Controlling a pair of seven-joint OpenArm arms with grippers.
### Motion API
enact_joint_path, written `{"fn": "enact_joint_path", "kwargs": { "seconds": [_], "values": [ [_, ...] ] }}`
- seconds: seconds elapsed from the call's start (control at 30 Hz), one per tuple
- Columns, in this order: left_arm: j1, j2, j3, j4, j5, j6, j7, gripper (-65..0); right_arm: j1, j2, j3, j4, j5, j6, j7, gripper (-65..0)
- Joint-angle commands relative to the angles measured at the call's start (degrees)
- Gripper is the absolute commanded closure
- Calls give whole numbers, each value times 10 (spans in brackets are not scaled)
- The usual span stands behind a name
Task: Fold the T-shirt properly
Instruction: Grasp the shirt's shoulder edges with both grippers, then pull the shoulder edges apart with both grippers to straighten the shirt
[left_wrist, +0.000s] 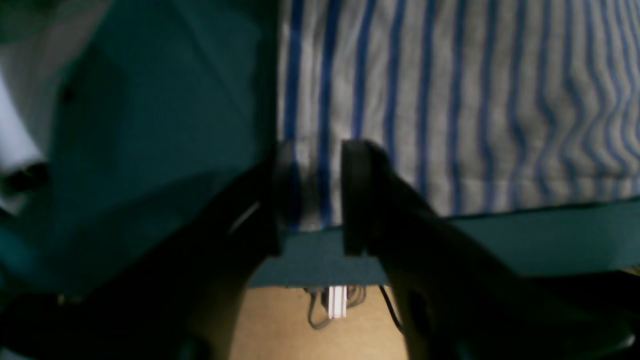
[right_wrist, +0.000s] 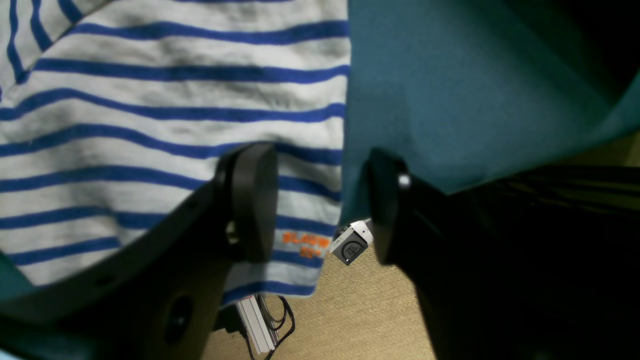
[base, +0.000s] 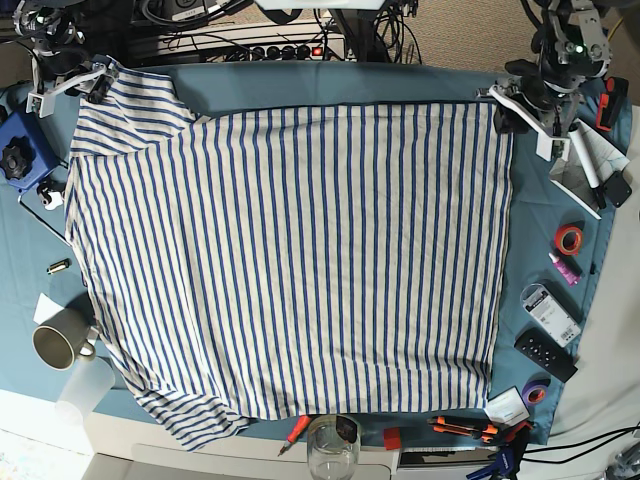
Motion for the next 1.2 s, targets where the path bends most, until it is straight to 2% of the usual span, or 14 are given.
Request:
{"fn": "enact_joint_path", "kwargs": {
  "seconds": [0.0,0.27,0.33,0.4,0.47,0.57,0.6,0.83,1.17],
  "values": [
    [-1,-3,-2,-1,-13,-8,2,-156,-3,5,3,4,4,5,-4,-290],
    [1,-2,-2,-13,-46,-7,17,-150,-2,5,3,4,24,5,12,-290],
    [2,4,-2,-13,-49,-7,21,-96,-2,5,3,4,35,6,11,-289],
    [1,12,-2,-13,-58,-7,36,-13,-2,5,3,4,36,5,13,-279],
    [3,20,-2,-13,-80,-7,49,0,-2,5,3,4,36,5,13,-205],
    [6,24,-2,-13,-98,-8,49,0,-2,3,3,4,36,5,12,-26],
    [6,24,-2,-13,-98,-7,49,0,-2,3,3,4,35,5,12,0],
    [12,23,-2,5,-98,-8,68,0,-2,3,4,24,36,5,9,0],
    [65,23,-2,120,-78,-7,67,0,-2,3,38,176,36,5,-20,0]
  ]
}}
